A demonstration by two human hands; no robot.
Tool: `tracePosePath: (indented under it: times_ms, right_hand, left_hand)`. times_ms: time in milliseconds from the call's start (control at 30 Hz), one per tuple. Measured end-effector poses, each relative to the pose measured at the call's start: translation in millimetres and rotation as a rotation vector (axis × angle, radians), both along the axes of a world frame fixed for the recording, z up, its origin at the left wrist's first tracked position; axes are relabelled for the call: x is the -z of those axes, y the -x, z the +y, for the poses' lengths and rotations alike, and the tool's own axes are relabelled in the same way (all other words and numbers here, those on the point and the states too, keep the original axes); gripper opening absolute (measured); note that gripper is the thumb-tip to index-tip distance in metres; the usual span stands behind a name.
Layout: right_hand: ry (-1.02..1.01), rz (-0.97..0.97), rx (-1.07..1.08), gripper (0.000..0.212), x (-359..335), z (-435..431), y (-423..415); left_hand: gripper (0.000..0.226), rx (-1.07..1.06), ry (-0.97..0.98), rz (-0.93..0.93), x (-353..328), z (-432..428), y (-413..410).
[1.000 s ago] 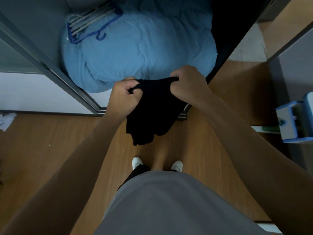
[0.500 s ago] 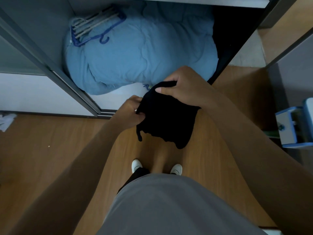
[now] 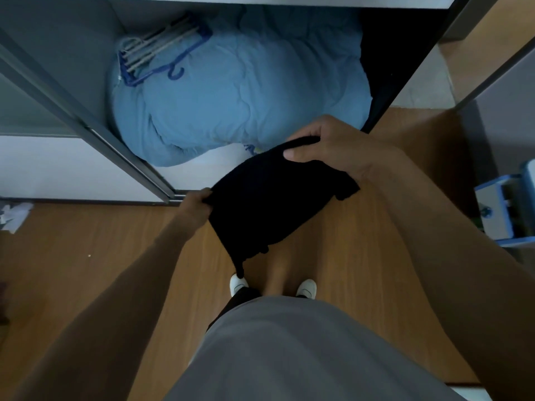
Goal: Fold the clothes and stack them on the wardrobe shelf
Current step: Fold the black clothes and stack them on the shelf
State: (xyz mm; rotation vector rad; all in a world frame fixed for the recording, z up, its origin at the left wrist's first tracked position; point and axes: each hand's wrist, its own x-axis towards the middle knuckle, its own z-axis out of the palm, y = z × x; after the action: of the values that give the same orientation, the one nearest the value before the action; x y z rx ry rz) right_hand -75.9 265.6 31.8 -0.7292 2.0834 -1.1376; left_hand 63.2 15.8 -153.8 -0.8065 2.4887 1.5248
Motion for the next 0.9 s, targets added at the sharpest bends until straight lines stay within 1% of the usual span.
tracePosePath:
  times_ms: [100,167,200,300,400,533,567,633,700,733,800,900]
  right_hand:
    - [-0.116,-0.046,0.012,0.016,8.4,2.8,3.8]
    - [-0.123,-0.077,0.030,0.017,12.1,-0.9,-0.2]
    - [-0.097,-0.104,0.054,0.017,13.2,-3.3,-2.8]
    - [0.018,-0.188,0.126,0.019,12.1,-10.0,-6.9]
    - [0.058,-0.132,0.094,0.020,5.1,-13.6,-6.5]
    - [0.088,-0.053,0.116,0.019,-3.1,-17.3,-4.8]
    - [0.091,-0.045,0.126,0.019,-4.0,-17.3,-5.1]
    - [0.088,-0.032,0.136,0.017,-4.9,-16.0,-6.0]
    - [0.072,0.000,0.123,0.017,-4.8,-13.7,-7.0]
    - [0.062,0.019,0.111,0.018,-4.7,-12.3,-7.1]
    - [0.045,0.047,0.086,0.019,-4.5,-9.7,-6.7]
    - [0.021,0.075,0.076,0.016,-6.6,-7.1,-6.5]
  left_hand:
    - [0.047,-0.172,0.032,0.083,-18.6,-16.1,1.9]
    - [0.053,-0.205,0.101,0.122,-29.5,-20.0,7.2]
    - [0.053,-0.159,0.139,0.125,-34.2,-18.8,9.5]
    - [0.044,0.120,0.197,0.137,-38.4,-7.7,9.7]
    - [0.043,0.322,0.223,0.156,-32.3,9.4,10.0]
    - [0.024,0.484,0.282,0.245,-23.9,32.7,17.2]
    - [0.021,0.489,0.288,0.262,-22.9,38.5,19.1]
    - [0.022,0.407,0.232,0.280,-25.5,49.6,23.9]
    - [0.034,0.302,0.162,0.330,-30.8,59.8,30.0]
    - [0.040,0.268,0.162,0.353,-33.7,63.6,33.7]
    - [0.043,0.236,0.227,0.403,-38.9,68.7,40.2]
    - [0.037,0.192,0.353,0.449,-44.5,75.5,47.7]
